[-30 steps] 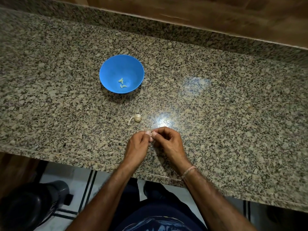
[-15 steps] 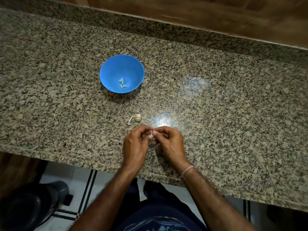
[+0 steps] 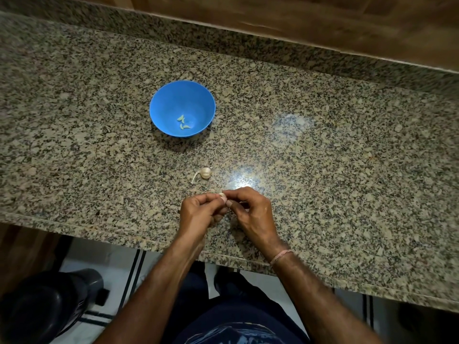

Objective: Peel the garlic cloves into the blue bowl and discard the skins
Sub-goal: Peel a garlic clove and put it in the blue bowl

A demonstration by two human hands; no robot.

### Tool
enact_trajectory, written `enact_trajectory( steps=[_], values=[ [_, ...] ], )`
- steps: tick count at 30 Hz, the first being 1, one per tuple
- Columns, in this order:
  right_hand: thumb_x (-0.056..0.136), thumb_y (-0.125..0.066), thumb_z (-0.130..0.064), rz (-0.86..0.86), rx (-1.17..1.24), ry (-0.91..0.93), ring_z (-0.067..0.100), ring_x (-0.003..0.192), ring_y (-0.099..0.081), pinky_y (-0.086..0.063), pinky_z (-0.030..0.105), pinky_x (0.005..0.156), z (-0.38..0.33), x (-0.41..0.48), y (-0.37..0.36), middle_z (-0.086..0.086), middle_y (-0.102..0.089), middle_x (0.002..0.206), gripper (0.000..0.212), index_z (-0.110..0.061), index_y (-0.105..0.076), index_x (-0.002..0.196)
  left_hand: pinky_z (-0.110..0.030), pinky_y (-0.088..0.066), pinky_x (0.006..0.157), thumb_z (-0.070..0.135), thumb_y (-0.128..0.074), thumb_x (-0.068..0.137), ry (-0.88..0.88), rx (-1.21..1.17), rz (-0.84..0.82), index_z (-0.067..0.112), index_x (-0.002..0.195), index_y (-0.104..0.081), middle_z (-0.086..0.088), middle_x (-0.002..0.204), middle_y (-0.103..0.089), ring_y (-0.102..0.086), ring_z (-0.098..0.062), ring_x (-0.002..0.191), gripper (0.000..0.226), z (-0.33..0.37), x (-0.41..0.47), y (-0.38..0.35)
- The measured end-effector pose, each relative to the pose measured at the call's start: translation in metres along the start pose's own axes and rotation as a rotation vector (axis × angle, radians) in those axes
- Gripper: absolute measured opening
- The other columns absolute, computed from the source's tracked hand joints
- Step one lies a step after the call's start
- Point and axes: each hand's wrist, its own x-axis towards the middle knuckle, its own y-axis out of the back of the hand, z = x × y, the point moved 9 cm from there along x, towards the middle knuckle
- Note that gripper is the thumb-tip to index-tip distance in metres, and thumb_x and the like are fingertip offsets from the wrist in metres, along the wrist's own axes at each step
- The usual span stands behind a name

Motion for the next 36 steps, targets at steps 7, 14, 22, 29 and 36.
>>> enact_trajectory(
  steps=[7,14,22,29,36],
  values=[
    [0.091,-0.079,-0.010,0.014,-0.061,0.026,0.008,0.089,-0.071,-0.062,0.034,0.078,-0.002,-0.001,0.002,-0.003,-0.074,0.096,0.017,-0.012,-0.080,0.108,-0.025,-0.059,0.086,0.015,-0.074,0.094,-0.118,0.156,-0.024,0.011,0.098,-0.079,0.005,0.095,-0.080,-0.076,-0.005,0.092,0.008,0.013,-0.006,-0.002],
    [0.094,-0.077,-0.017,0.074,-0.151,0.088,0.007,0.084,-0.069,-0.060,0.031,0.074,-0.015,0.000,-0.001,-0.002,-0.073,0.093,0.015,-0.012,-0.080,0.107,-0.044,-0.062,0.091,0.021,-0.075,0.094,-0.205,0.287,-0.007,0.020,0.092,-0.081,0.004,0.090,-0.080,-0.076,-0.014,0.091,0.007,0.024,-0.006,0.003],
    [0.099,-0.071,-0.018,0.115,-0.157,-0.004,-0.001,0.078,-0.064,-0.047,0.009,0.069,-0.019,-0.001,-0.012,-0.006,-0.072,0.090,0.011,-0.013,-0.079,0.104,-0.057,-0.061,0.086,0.031,-0.073,0.091,-0.201,0.344,-0.015,0.025,0.083,-0.074,-0.002,0.087,-0.075,-0.072,-0.030,0.090,0.010,0.028,0.000,0.011],
    [0.103,-0.063,-0.027,0.164,0.153,-0.299,0.022,0.079,-0.066,-0.059,0.044,0.078,0.001,-0.009,-0.019,0.005,-0.071,0.084,0.020,-0.015,-0.074,0.091,-0.042,-0.060,0.075,0.039,-0.071,0.091,-0.235,0.564,-0.020,0.027,0.082,-0.073,0.006,0.082,-0.072,-0.069,-0.015,0.079,0.015,0.036,0.005,0.015],
    [0.102,-0.066,-0.029,0.191,0.348,-0.421,0.031,0.095,-0.071,-0.061,0.048,0.093,0.007,-0.018,-0.022,0.008,-0.076,0.092,0.021,-0.012,-0.076,0.094,-0.029,-0.054,0.071,0.031,-0.071,0.097,-0.336,0.756,-0.030,0.026,0.097,-0.066,0.009,0.090,-0.070,-0.065,-0.007,0.079,0.007,0.042,0.007,0.017]
  ],
)
